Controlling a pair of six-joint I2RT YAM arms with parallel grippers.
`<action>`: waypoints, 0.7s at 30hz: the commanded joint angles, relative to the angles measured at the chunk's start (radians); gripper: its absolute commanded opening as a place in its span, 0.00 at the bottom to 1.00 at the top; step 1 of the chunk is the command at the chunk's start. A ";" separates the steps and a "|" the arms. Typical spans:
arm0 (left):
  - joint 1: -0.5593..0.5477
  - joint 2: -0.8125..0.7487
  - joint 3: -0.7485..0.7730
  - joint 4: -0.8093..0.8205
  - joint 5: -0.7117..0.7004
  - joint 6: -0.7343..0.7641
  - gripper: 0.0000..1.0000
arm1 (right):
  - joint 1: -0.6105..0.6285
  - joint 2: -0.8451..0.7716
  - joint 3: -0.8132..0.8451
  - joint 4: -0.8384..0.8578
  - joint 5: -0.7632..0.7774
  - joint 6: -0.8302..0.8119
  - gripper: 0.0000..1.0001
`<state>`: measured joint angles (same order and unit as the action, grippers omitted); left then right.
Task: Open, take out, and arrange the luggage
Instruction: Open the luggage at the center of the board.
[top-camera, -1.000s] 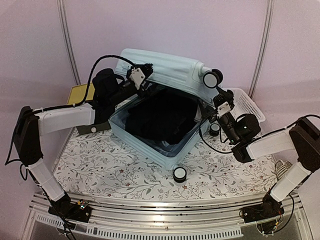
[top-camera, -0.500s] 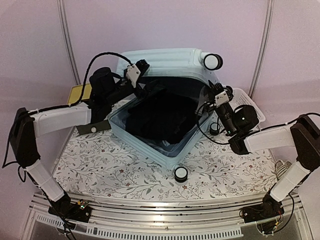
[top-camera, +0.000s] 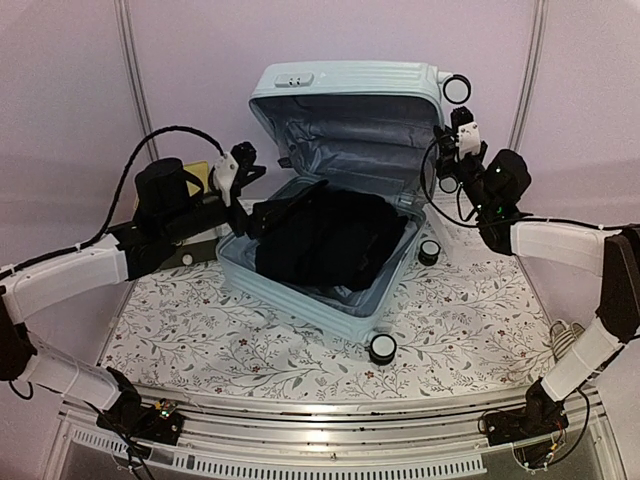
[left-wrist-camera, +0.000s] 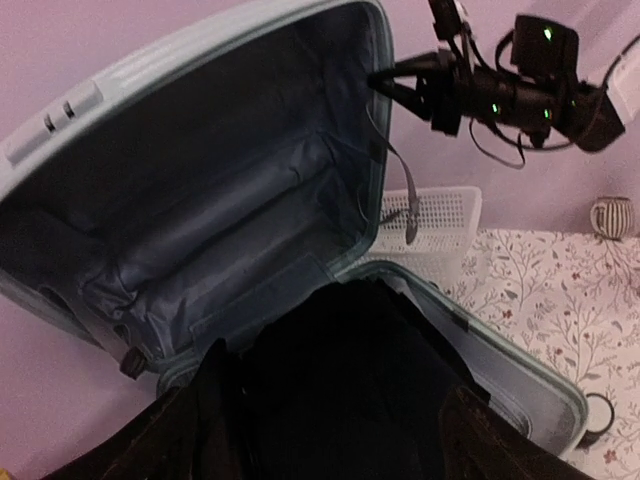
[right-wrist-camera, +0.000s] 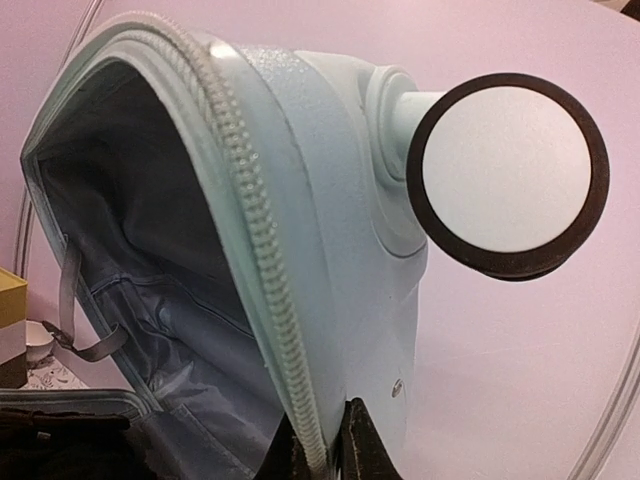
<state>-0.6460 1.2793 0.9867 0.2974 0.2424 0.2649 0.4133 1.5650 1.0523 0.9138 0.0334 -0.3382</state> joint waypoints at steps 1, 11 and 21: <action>0.000 0.003 -0.044 -0.220 0.003 0.094 0.88 | -0.038 0.030 0.113 -0.229 -0.214 0.166 0.01; 0.141 0.172 0.129 -0.497 0.156 0.157 0.85 | -0.097 0.057 0.189 -0.351 -0.342 0.221 0.01; 0.194 0.279 0.201 -0.626 0.181 0.371 0.89 | -0.120 0.096 0.250 -0.404 -0.415 0.246 0.02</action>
<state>-0.4740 1.5105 1.1419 -0.2424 0.3893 0.5373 0.2714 1.6222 1.2648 0.6094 -0.1932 -0.1673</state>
